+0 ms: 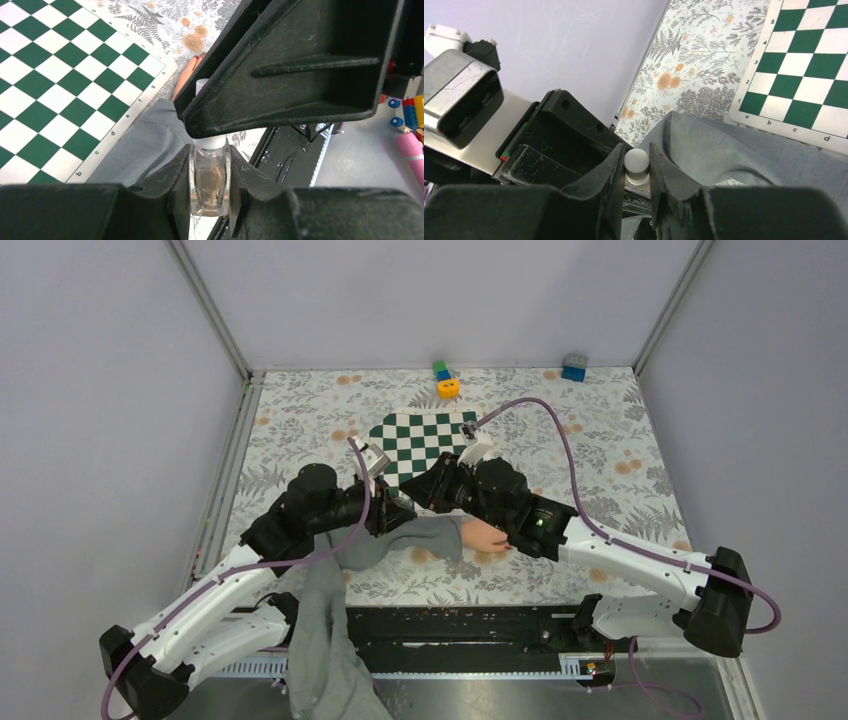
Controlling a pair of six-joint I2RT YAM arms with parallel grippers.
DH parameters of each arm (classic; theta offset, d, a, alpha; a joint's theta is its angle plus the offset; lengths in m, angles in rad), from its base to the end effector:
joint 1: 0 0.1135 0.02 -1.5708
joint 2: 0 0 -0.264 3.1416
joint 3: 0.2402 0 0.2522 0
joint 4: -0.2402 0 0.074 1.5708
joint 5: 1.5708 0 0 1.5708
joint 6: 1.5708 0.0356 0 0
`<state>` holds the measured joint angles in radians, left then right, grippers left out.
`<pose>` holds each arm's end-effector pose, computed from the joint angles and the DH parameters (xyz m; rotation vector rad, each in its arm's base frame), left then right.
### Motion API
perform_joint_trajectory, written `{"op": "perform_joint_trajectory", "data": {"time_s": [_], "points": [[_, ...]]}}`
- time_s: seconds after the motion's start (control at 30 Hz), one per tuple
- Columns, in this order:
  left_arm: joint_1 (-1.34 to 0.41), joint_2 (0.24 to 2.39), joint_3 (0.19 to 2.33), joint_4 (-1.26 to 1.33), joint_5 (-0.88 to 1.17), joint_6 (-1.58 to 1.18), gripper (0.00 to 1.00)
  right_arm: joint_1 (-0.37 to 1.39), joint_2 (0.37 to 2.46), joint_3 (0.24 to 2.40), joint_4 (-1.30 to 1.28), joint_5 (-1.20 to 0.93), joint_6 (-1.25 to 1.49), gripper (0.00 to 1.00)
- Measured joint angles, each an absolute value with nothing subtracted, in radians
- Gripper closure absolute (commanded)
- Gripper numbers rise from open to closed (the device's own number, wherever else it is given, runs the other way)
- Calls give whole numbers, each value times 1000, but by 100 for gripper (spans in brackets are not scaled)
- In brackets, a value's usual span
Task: Paint the nails
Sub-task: Screw the nail polish bottle.
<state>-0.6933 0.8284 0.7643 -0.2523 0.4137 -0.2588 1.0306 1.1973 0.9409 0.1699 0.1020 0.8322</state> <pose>0.1379 -0.1332 0.3190 0.7184 1.8622 -1.0235 0.1496 0.2424 0.3458 -0.0962 1.8335 1.2938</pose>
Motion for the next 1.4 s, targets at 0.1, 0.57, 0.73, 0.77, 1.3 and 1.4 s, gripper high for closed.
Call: {"op": "perform_joint_trajectory", "data": {"time_s": [0.1,0.57,0.73,0.77,1.3,1.4], "points": [[-693,830,765,-262,389,-259,100,1037,1218,963,147,129,855,99],[-676,838,777,-194,401,-250,100,1086,1103,976,72,168,820,25],[-676,830,778,-147,461,-239,100,1093,978,949,72,229,763,23],[-676,825,778,-140,477,-237,100,1093,954,934,84,238,748,23],[-669,758,767,229,939,-398,100,1093,688,607,547,-41,382,13],[-666,774,744,333,1000,-473,100,1093,698,615,572,-119,355,15]]}}
